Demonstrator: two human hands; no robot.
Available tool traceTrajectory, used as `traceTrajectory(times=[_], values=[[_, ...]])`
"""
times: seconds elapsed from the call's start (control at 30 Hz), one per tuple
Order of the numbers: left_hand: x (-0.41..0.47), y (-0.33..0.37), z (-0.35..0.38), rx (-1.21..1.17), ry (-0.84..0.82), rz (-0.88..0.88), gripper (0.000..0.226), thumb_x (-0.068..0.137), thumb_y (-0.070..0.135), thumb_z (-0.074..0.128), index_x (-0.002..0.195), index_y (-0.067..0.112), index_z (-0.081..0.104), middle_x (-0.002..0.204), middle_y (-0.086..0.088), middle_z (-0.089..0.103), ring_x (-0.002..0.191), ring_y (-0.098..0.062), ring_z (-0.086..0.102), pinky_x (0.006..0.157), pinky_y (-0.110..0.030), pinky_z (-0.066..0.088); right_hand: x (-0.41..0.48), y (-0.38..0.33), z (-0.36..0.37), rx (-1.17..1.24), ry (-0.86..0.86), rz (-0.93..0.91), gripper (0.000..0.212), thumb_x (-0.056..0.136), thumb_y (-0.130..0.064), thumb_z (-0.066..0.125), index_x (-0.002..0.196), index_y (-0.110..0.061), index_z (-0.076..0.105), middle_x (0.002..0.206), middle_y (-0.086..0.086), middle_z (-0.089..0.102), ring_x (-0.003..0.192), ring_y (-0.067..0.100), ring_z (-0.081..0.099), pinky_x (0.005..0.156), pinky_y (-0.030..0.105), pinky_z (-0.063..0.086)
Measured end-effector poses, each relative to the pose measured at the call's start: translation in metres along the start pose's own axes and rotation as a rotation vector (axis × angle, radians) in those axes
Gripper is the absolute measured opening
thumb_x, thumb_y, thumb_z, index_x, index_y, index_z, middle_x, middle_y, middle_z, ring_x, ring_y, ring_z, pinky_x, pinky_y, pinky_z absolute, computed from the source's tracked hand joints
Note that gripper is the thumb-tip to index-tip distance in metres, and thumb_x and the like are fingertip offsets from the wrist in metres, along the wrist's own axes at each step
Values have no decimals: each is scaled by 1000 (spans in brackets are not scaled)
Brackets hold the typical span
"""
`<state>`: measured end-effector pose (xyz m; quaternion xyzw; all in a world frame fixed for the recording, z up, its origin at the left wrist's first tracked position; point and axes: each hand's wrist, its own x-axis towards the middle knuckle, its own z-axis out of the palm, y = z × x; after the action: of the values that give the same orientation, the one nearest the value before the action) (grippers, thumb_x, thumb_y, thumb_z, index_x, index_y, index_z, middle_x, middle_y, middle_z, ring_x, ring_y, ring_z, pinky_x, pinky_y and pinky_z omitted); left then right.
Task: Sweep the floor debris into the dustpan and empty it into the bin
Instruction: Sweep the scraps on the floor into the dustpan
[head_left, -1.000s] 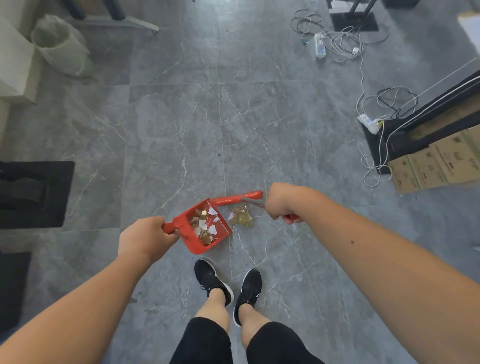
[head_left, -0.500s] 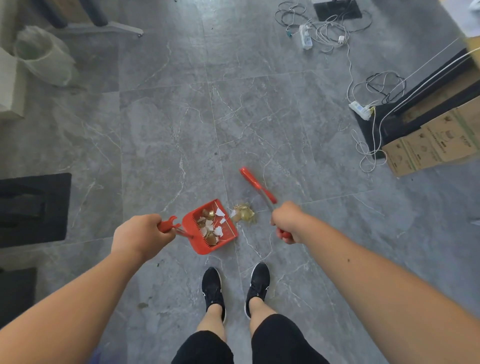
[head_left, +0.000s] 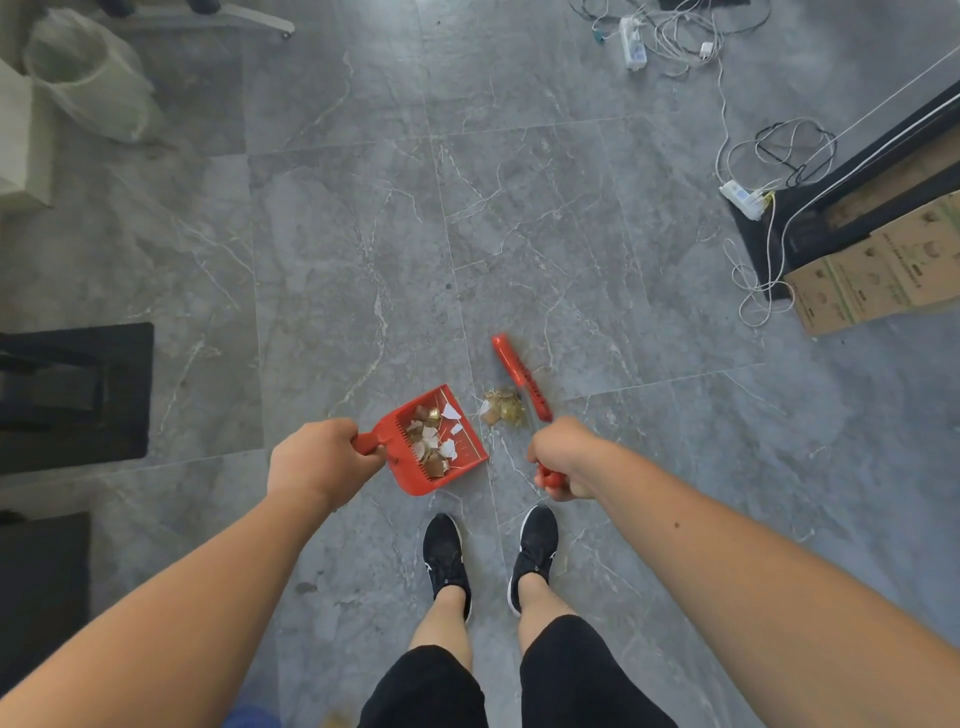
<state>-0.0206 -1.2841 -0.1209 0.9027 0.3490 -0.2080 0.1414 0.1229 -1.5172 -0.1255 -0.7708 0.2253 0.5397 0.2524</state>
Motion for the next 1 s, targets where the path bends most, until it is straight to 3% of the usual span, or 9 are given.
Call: traceTrajectory(times=[0.2,0.5,0.83,1.0], values=[[0,-4,1,-19,-26,4,40,84,50,60,65,14,55,60,2,58,55,-17,55,51,-25,42,-24,-9,23,-17,-97,-43,9,94,1,49,101,-4,52,63,12,54,26,9,38,37,17,41],[-1,-18,7,-12,-25,21,42,84,54,60,65,16,55,63,2,58,59,-19,56,54,-26,42,-39,7,60,-28,-222,-47,5,93,-2,51,96,-7,53,57,9,49,26,9,38,38,14,39],[-16,-29,16,3,-23,15,38,84,51,58,69,17,57,64,4,58,60,-18,55,54,-26,40,-53,10,44,47,-245,-32,6,90,-2,51,89,-8,50,56,7,47,47,12,38,38,16,33],[-21,-30,9,35,-99,44,42,87,58,55,67,21,56,66,4,58,60,-17,56,56,-27,45,-66,2,41,-54,-170,-90,5,90,-3,53,85,-5,53,49,8,49,43,14,37,37,17,34]])
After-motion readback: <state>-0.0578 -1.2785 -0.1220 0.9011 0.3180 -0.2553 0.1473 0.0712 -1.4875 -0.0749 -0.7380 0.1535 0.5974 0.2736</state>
